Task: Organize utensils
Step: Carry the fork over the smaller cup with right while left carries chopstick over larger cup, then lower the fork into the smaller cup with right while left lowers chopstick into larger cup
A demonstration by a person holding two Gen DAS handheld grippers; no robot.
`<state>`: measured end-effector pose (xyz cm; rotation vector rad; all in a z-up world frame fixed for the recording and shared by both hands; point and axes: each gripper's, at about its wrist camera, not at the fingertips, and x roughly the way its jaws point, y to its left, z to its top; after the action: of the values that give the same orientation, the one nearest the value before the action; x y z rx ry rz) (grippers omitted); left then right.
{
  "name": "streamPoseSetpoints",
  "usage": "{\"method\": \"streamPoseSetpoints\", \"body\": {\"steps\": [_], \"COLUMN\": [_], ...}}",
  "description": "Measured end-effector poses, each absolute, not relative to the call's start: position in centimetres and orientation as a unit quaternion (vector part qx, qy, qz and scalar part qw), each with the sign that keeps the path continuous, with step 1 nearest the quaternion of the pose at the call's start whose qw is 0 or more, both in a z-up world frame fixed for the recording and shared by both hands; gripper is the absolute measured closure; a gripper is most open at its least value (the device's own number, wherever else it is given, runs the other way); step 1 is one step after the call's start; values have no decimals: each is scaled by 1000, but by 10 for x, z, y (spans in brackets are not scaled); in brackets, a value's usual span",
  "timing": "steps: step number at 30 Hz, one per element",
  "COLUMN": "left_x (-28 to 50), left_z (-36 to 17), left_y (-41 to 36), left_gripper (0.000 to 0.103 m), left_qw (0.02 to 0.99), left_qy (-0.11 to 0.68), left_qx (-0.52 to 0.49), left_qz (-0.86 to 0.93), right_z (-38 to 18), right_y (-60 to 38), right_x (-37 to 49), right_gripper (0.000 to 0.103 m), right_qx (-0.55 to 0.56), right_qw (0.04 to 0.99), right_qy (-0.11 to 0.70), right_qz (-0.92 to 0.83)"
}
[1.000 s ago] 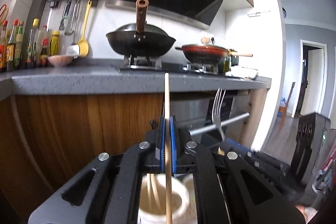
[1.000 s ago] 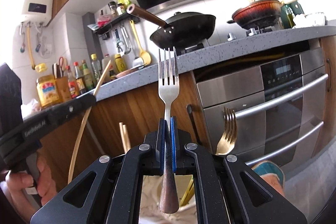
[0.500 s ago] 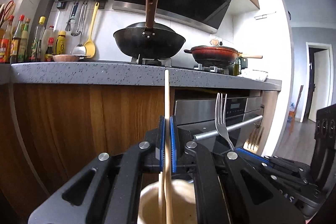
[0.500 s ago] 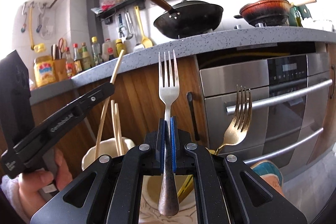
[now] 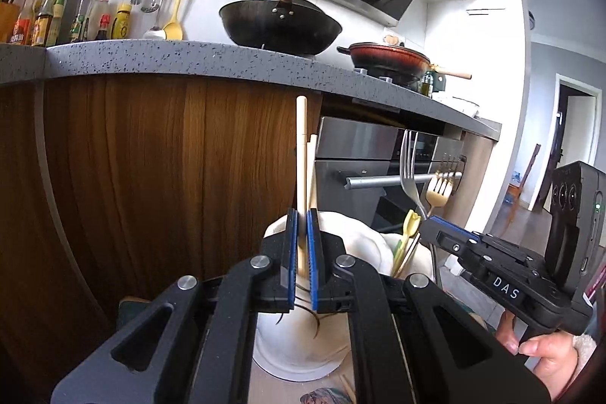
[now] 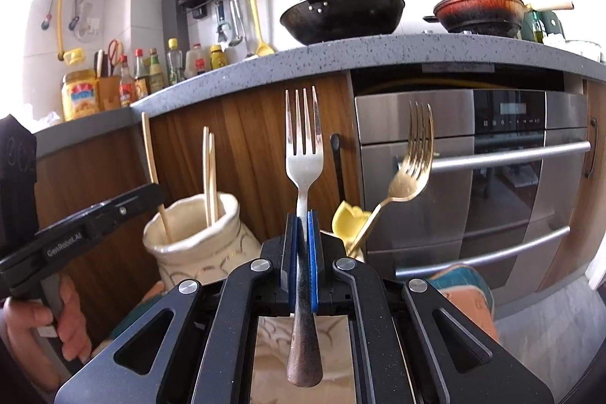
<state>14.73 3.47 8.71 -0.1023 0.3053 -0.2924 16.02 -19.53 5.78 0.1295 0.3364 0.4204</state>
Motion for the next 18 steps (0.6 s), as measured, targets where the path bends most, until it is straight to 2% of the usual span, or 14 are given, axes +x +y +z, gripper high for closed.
{"method": "streamPoseSetpoints", "body": {"steps": [8,12,18], "left_x": [145,144,147], "left_z": [79,79,77], "left_y": [29,31,29], "left_gripper": [98,98,98], "left_qw": [974,975,974], "left_qy": [164,160,161], "left_qx": [-28,-35,-31], "left_qz": [-152,-151,-155], "right_z": [54,69,89], "right_y": [-204,-208,-184], "right_x": [158,150,163], "right_gripper": [97,97,97], "right_qx": [96,118,83], "right_qw": [955,960,979], "right_qy": [177,131,77], "right_qz": [218,218,170]}}
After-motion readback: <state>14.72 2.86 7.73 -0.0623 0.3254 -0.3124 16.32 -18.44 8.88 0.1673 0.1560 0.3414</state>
